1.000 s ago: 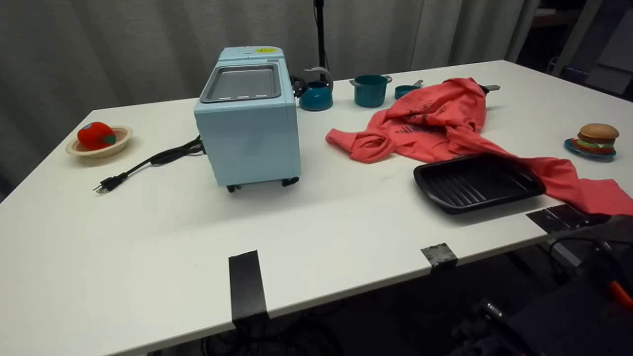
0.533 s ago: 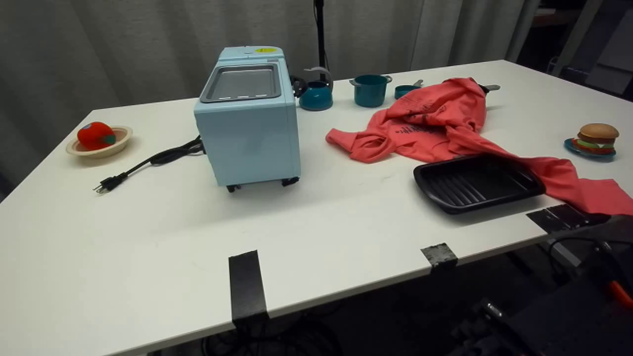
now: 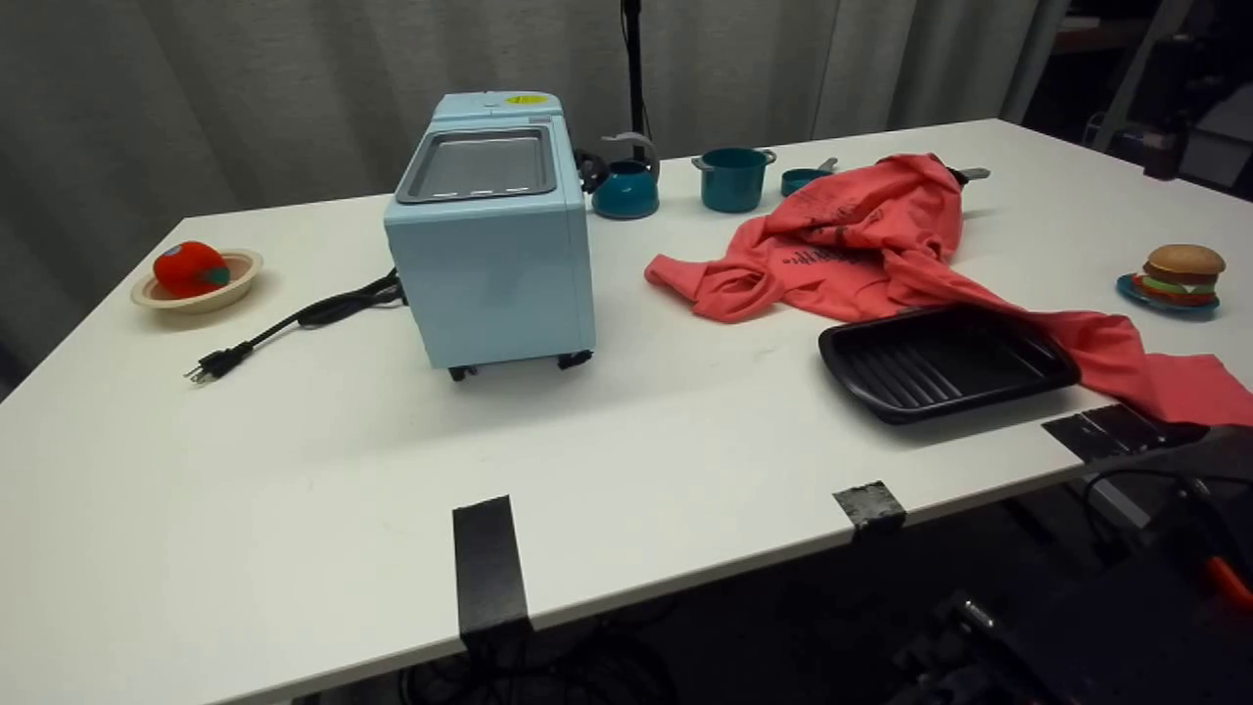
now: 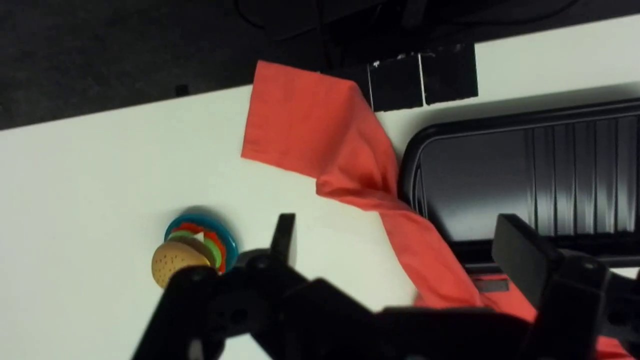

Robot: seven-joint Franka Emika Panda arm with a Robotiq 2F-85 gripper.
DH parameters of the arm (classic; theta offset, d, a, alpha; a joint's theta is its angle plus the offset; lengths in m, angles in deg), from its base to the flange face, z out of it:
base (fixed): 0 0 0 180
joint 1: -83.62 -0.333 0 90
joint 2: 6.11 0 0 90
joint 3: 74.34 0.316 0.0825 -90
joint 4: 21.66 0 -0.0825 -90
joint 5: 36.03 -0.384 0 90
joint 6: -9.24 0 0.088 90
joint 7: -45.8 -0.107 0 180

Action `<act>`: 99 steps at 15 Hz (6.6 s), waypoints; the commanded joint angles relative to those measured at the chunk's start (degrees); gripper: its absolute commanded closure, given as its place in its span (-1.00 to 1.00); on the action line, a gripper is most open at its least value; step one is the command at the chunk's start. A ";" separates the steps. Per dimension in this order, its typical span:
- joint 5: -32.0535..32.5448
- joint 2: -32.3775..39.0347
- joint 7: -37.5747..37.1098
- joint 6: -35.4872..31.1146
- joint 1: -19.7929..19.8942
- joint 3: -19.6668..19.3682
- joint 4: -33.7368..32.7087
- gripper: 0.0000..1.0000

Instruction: Completely fold the red cloth

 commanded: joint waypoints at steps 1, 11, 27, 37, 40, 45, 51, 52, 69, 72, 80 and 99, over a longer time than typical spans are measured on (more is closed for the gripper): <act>2.84 4.07 -2.50 -6.30 2.72 -1.64 3.66 -1.00; 2.46 13.11 -6.86 -20.51 4.76 -4.30 6.33 -1.00; 4.51 30.92 -19.36 -32.91 2.51 -8.12 0.67 -1.00; 0.56 39.00 -19.27 -36.89 -2.24 -13.10 -0.70 -0.39; -1.52 39.65 -18.71 -37.79 -3.39 -13.26 -0.57 0.08; -3.63 38.71 -18.29 -37.20 -4.63 -13.59 -0.53 0.82; -1.78 34.67 -19.22 -33.48 -7.05 -15.67 -3.55 0.96; -1.88 33.87 -19.24 -33.11 -7.37 -15.59 -4.17 0.96; -23.26 21.09 -31.13 -21.75 -10.19 3.44 -17.01 0.96; -22.30 23.01 -38.88 -27.21 -11.30 5.48 -18.15 0.96; -9.28 35.02 -58.67 -39.58 -14.89 3.46 -24.94 0.17; -14.41 37.77 -57.29 -33.94 -15.44 2.50 -28.70 -1.00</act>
